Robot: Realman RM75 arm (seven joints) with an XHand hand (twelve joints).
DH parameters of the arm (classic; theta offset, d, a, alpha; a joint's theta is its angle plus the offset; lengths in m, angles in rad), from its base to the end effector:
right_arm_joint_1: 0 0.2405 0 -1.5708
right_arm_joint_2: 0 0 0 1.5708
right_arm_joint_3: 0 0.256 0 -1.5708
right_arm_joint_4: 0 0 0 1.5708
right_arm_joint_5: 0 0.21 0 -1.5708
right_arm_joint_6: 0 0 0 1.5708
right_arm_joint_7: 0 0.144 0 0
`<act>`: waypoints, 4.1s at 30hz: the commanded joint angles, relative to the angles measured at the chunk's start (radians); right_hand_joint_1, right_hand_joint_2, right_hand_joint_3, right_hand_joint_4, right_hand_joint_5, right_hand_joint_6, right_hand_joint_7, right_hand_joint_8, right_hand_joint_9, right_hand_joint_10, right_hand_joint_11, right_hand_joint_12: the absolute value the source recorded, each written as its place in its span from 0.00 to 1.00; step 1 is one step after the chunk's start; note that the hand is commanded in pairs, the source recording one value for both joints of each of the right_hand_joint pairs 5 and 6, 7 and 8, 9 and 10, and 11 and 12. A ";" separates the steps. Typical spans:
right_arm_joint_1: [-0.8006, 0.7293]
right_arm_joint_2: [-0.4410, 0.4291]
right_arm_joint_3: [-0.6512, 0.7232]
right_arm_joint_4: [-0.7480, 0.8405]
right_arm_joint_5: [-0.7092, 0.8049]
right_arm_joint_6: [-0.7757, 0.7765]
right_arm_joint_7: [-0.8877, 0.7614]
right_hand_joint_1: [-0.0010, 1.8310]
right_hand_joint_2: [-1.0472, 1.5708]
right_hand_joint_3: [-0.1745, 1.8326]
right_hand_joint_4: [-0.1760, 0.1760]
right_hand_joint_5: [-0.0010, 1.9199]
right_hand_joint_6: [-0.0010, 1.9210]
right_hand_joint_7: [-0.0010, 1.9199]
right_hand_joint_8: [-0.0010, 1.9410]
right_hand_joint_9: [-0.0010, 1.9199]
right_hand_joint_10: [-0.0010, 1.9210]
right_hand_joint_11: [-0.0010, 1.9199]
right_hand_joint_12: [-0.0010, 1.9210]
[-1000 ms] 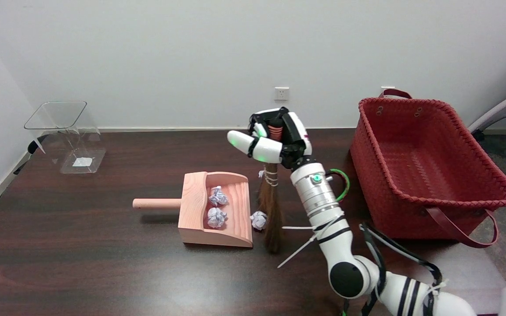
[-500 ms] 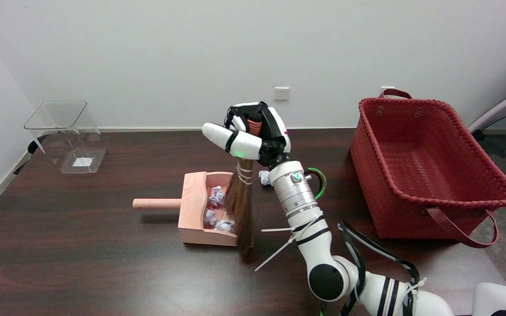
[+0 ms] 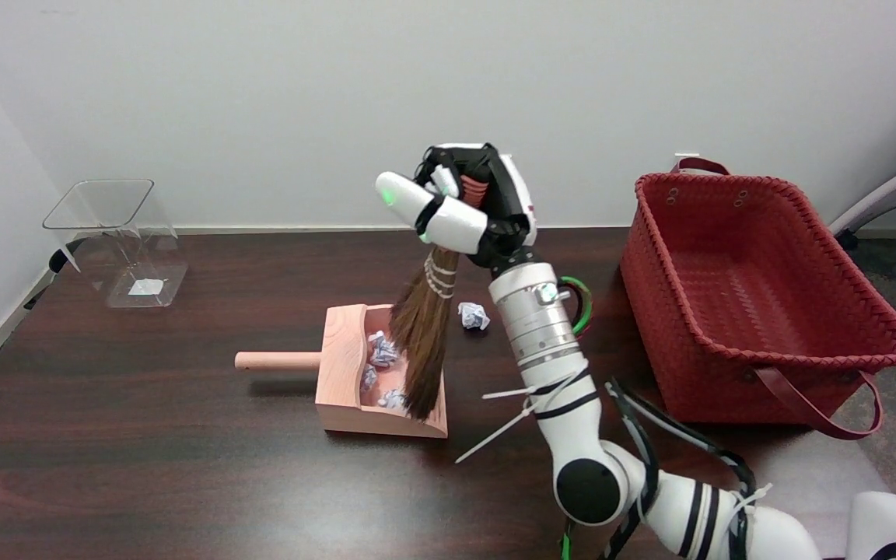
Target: Sweep the paper ball into the dustpan.
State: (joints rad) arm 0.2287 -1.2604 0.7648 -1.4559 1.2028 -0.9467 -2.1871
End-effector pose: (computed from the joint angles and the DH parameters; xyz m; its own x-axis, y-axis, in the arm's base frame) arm -0.2068 -0.3401 0.1841 -0.2836 -0.1335 0.9496 -0.8461 -0.4311 -0.3133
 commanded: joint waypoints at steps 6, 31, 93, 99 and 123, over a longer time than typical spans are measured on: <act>0.049 0.245 0.201 -0.055 -0.020 0.254 0.017 0.71 1.00 0.20 0.50 1.00 1.00 1.00 0.99 1.00 1.00 0.91 0.91; 0.221 0.315 0.179 0.270 -0.189 0.534 0.461 0.82 0.88 0.31 0.50 1.00 1.00 1.00 0.99 1.00 1.00 0.90 0.90; 0.056 0.218 0.153 0.052 -0.368 0.450 0.582 0.76 0.96 0.27 0.50 1.00 1.00 1.00 0.99 1.00 1.00 0.91 0.91; 0.046 0.217 0.152 0.006 -0.359 0.457 0.583 0.74 0.98 0.26 0.50 1.00 1.00 1.00 0.99 1.00 1.00 0.91 0.91; 0.037 0.185 0.299 -0.120 -0.359 0.421 0.522 0.73 1.00 0.27 0.50 1.00 1.00 1.00 0.99 1.00 1.00 0.92 0.92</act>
State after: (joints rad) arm 0.2862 -1.0908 0.9279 -1.4304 0.8431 -0.5067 -1.6077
